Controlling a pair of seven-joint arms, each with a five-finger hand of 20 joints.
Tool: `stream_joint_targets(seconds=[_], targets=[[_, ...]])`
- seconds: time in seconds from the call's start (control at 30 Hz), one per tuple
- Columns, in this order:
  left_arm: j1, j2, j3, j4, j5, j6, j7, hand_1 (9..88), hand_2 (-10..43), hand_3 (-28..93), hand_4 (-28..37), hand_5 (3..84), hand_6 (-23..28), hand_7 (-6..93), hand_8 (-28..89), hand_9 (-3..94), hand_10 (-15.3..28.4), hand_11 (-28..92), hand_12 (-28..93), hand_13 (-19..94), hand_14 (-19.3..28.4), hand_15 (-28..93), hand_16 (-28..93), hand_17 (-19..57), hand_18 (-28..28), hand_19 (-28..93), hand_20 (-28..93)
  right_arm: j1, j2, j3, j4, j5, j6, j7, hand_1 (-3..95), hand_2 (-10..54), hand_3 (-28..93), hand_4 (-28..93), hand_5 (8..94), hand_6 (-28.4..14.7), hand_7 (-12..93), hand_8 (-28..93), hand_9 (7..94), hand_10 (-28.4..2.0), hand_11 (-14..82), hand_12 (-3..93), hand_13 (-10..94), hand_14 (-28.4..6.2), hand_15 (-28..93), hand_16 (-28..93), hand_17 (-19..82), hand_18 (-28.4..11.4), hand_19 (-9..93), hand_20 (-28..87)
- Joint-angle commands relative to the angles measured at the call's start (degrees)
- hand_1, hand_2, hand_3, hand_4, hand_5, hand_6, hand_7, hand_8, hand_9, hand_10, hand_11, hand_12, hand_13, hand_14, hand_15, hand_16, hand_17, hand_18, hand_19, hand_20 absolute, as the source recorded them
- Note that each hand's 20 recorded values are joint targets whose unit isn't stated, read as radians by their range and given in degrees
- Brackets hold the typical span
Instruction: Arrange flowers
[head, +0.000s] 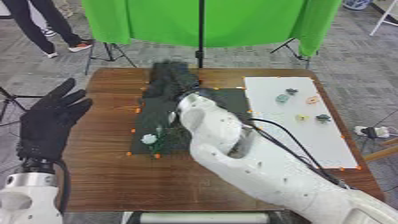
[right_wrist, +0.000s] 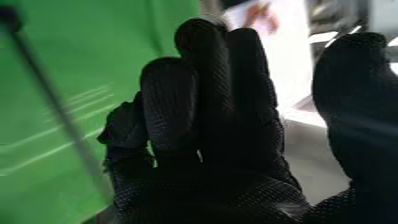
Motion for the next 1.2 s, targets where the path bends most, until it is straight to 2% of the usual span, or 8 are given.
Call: stream_joint_targets(seconds=[0.03, 0.23, 0.37, 0.6, 0.7, 0.9, 1.07, 1.2], targets=[[1.6, -2.23, 0.77, 0.21, -0.91, 1.30, 0.03, 24.4, 6.9, 80, -23.9, 40.7, 11.2, 12.2, -9, 35.2, 20.4, 28, 12, 25, 27.3, 54, -9, -9.5, 25.3, 54, 15, -4.4, 20.0, 11.2, -2.6, 3.1, 4.6, 8.0, 32.2, -9.5, 77, -28, 64.2, 0.5, 15, -13, 67.7, -15.2, 34.7, 15.4, 56, -14.5, 79, 12, 19, -25.1, 88, 57], [2.0, -2.66, 1.12, 0.29, -1.27, 1.62, 0.71, 24.4, 7.0, 80, -24.1, 40.7, 11.2, 12.2, -9, 35.1, 20.5, 28, 12, 25, 27.4, 54, -9, -9.5, 25.3, 54, 15, -12.2, 29.0, 16.0, -2.6, 5.0, 7.2, 13.9, 32.2, -9.5, 78, -28, 61.5, 0.6, 16, -13, 64.9, -16.4, 28.2, 14.6, 55, -14.8, 76, 11, 19, -25.0, 87, 57], [2.4, -3.08, 1.32, 0.16, -1.23, 1.47, 0.67, 24.4, 7.0, 80, -24.1, 40.7, 11.2, 12.2, -9, 35.1, 20.5, 27, 12, 25, 27.4, 54, -9, -9.5, 25.3, 54, 15, -15.5, 31.7, 17.3, -1.0, 4.1, 5.1, 16.6, 32.4, -9.5, 78, -28, 60.1, 0.7, 16, -13, 63.7, -16.8, 26.3, 14.5, 54, -15.2, 75, 10, 19, -25.2, 87, 57], [2.3, -3.16, 1.90, 0.26, -1.13, 1.35, 0.77, 24.5, 7.2, 80, -24.1, 40.8, 11.3, 12.3, -9, 35.2, 20.5, 28, 12, 25, 27.4, 54, -9, -9.5, 25.4, 54, 15, -20.7, 33.1, 21.0, 0.0, 4.6, -0.9, 19.0, 31.7, -9.5, 79, -28, 58.2, 1.0, 16, -13, 59.2, -18.2, 23.1, 14.1, 49, -16.5, 74, 9, 17, -25.1, 86, 56], [2.7, -3.46, 1.38, -0.04, -0.76, 1.79, -0.14, 24.5, 7.2, 80, -24.1, 40.8, 11.3, 12.3, -9, 35.2, 20.6, 28, 12, 25, 27.4, 55, -9, -9.5, 25.4, 54, 15, -22.5, 31.9, 22.4, 0.6, 3.9, -2.7, 19.3, 31.6, -9.5, 80, -28, 57.4, 1.0, 16, -13, 58.3, -18.6, 21.6, 13.8, 49, -16.8, 74, 9, 16, -25.3, 86, 57], [2.2, -3.69, 1.70, 0.28, -0.77, 1.12, -0.15, 24.5, 7.2, 80, -23.8, 40.7, 11.3, 12.4, -9, 35.3, 20.5, 28, 11, 25, 27.3, 55, -9, -9.5, 25.4, 54, 15, -19.9, 32.3, 17.5, 4.0, 4.9, -1.3, 21.4, 32.1, -9.5, 81, -28, 56.6, 1.1, 16, -14, 58.3, -18.5, 20.7, 13.9, 49, -16.8, 74, 8, 16, -25.3, 86, 57], [1.7, -3.72, 2.00, 0.49, -0.74, 0.86, -0.07, 24.5, 7.1, 80, -23.8, 40.8, 11.3, 12.3, -9, 35.3, 20.6, 28, 11, 25, 27.4, 55, -9, -9.5, 25.4, 54, 15, -19.2, 33.0, 14.1, 5.5, 2.9, 0.2, 22.0, 40.4, -9.5, 81, -28, 67.2, 2.7, 17, -14, 72.8, -13.1, 25.3, 15.0, 62, -10.9, 72, 10, 23, -25.1, 91, 57], [2.3, -3.84, 1.89, 0.33, -0.72, 0.80, 0.00, 24.5, 7.1, 80, -23.8, 40.7, 11.3, 12.4, -9, 35.3, 20.6, 28, 11, 25, 27.3, 55, -9, -9.5, 25.4, 54, 15, -17.4, 33.0, 10.2, 7.2, -1.0, 6.2, 23.0, 52.5, -9.5, 68, -28, 80.9, 2.9, 17, -1, 88.3, -7.9, 12.6, 29.8, 71, -6.9, 70, 16, 28, -24.0, 93, 56]])
